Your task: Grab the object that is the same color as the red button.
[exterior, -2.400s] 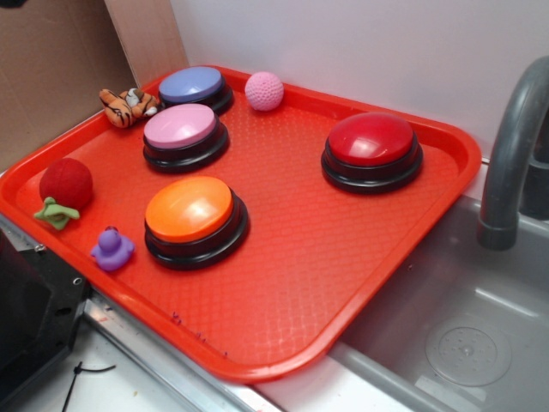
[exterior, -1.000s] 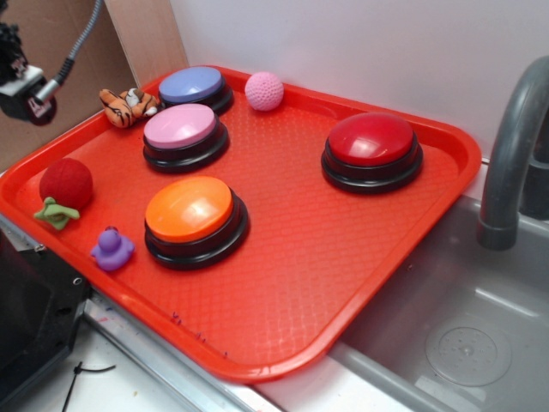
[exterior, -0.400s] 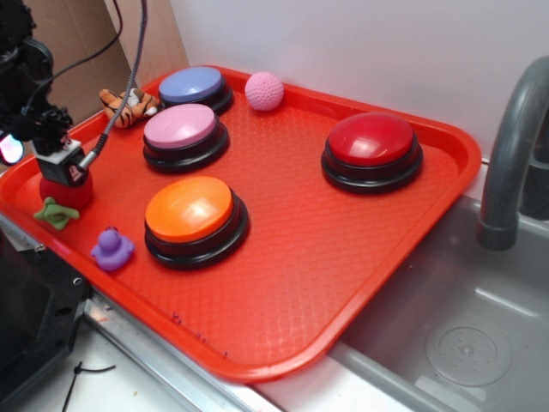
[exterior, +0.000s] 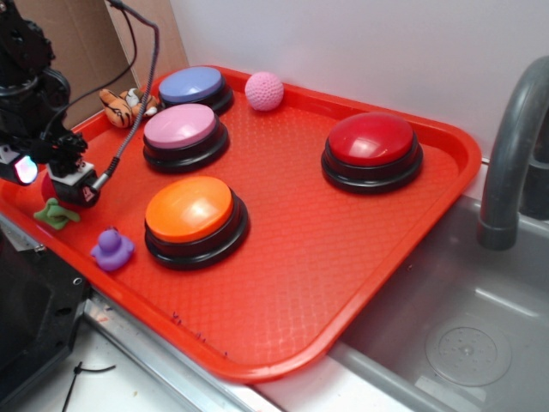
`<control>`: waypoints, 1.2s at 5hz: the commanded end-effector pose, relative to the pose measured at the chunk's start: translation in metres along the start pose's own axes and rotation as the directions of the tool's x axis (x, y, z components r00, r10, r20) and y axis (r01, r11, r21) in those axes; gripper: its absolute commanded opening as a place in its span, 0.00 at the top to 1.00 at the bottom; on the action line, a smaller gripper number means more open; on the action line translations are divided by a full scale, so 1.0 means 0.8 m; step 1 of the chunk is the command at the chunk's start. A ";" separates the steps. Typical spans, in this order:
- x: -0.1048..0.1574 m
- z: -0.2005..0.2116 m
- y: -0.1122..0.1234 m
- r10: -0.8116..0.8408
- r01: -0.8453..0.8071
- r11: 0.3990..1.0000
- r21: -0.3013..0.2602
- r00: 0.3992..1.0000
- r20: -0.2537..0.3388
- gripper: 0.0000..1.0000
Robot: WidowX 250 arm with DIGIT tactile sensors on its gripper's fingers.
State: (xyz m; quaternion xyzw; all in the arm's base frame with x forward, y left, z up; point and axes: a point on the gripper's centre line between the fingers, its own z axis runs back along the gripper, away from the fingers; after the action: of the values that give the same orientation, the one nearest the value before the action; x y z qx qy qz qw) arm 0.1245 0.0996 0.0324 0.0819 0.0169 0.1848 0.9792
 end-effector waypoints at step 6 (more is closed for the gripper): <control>0.013 0.025 0.004 -0.118 0.121 0.991 -0.053 0.991 0.069 1.00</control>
State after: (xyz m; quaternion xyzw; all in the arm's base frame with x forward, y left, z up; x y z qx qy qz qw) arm 0.1300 0.0965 0.0432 0.0482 0.0021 0.1274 0.9907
